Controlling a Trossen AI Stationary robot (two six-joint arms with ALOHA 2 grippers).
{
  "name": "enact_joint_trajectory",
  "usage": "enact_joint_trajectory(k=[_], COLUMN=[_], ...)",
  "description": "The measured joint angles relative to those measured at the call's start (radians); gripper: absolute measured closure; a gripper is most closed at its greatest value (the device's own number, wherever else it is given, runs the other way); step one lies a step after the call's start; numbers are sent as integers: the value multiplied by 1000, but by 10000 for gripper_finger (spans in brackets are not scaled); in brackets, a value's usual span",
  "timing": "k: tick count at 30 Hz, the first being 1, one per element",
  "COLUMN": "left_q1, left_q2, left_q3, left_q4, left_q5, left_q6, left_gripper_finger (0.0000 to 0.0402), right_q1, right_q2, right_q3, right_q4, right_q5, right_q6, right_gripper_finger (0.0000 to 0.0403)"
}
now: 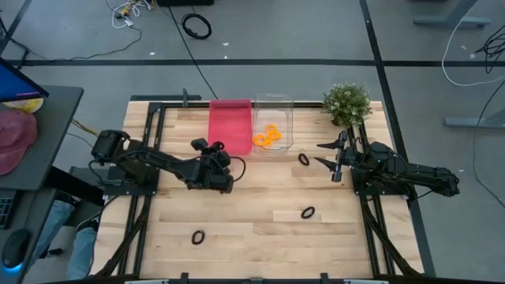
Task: Sort spring keychains
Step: Put the black spring keychain into the red bin
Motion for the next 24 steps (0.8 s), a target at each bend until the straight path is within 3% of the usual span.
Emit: enact_joint_trajectory(k=[10, 16, 19, 24], left_q1=[86, 160, 199, 260], left_q2=[0, 0, 0, 0], left_q3=[0, 0, 0, 0], left_q4=[25, 107, 201, 468], left_q5=[-6, 58, 146, 410], left_q6=[74, 156, 203, 370], left_gripper_finger=[386, 389, 387, 392], right_q1=[0, 0, 0, 0], right_q2=[0, 0, 0, 0], right_q3=[0, 0, 0, 0], right_q4=[0, 0, 0, 0], right_q5=[0, 0, 0, 0], right_q6=[0, 0, 0, 0], right_gripper_finger=[182, 182, 182, 182])
